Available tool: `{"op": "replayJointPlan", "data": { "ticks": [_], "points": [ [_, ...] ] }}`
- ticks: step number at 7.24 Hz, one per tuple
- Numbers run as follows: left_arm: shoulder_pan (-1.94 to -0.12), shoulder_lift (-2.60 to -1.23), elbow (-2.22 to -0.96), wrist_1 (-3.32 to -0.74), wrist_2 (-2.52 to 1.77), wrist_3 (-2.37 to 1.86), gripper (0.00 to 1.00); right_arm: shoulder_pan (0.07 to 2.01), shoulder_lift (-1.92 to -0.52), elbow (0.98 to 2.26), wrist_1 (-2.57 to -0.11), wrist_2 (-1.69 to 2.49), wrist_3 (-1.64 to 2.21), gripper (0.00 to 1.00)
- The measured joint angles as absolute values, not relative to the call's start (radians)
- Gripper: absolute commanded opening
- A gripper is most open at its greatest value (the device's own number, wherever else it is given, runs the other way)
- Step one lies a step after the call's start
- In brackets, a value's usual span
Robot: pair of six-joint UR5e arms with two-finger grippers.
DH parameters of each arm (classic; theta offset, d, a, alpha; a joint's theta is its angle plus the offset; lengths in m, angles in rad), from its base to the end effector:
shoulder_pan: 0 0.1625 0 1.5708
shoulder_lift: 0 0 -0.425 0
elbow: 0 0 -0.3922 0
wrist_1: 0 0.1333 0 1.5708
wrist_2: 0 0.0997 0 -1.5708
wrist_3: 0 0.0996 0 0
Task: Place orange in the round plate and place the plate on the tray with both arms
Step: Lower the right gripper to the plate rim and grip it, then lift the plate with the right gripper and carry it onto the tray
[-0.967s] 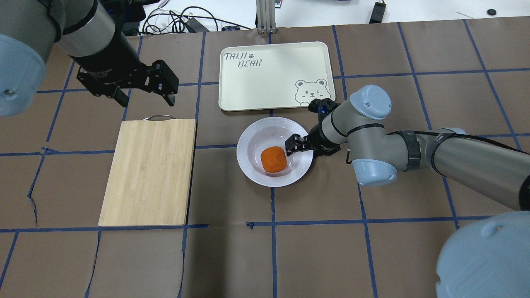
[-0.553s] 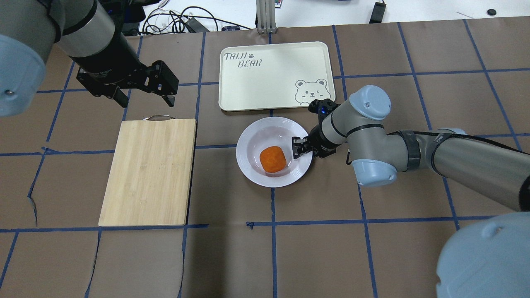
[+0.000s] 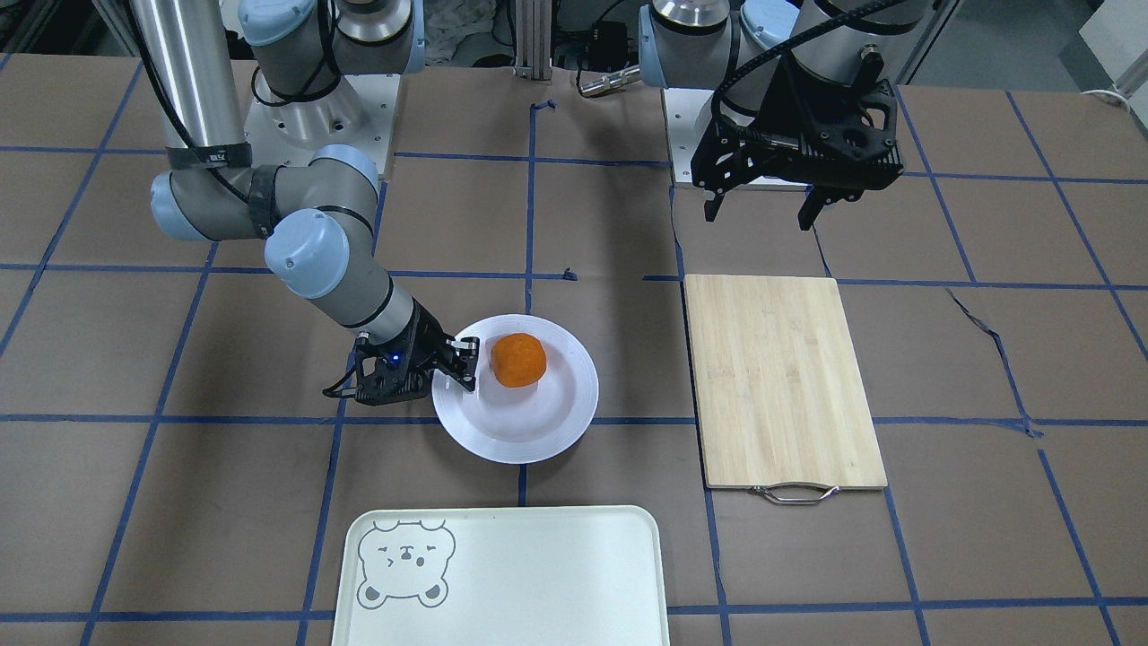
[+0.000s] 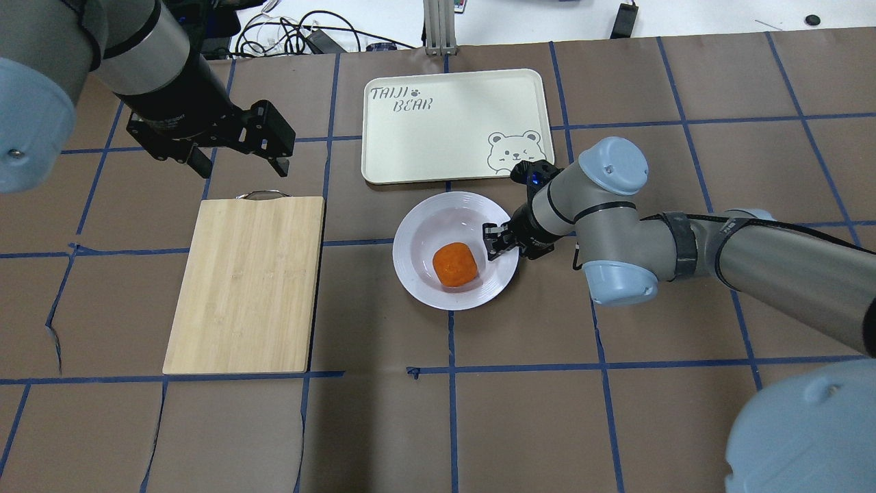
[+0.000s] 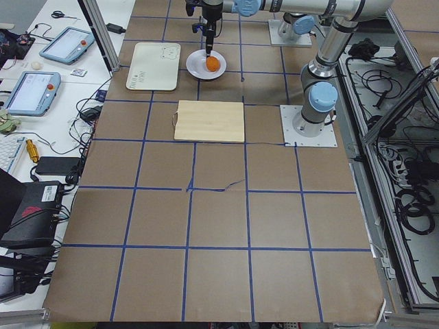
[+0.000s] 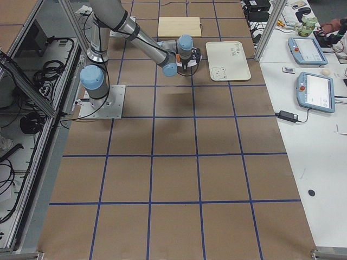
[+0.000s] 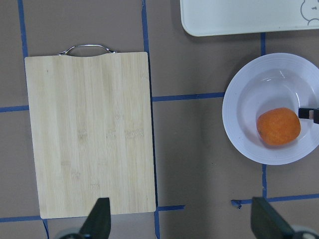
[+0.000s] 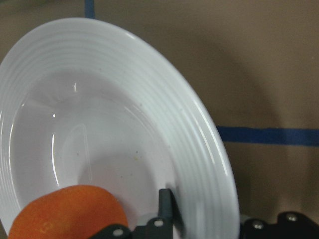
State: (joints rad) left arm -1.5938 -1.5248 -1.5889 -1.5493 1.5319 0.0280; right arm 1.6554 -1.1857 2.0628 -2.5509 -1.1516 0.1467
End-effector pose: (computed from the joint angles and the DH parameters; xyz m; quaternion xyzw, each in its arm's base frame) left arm -0.1481 -0.4737 0.5035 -0.0260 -0.9992 0.0247 0.0194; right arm 0.2171 -0.5024 0.1746 0.0196 0.9767 -0.0260 0.2122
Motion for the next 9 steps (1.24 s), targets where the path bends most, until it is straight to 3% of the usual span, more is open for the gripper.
{"op": "replayJointPlan", "data": {
  "ticks": [6,9],
  "points": [
    [-1.592,-1.525,-1.589,-1.55,1.533,0.029,1.0,1.655,-1.19,2.003,-2.527,-1.122,0.285,0.03],
    [-1.592,-1.525,-1.589,-1.551,1.532,0.029,1.0,1.647,-1.199,1.875,-2.377,-1.068,0.309,0.04]
  ]
}}
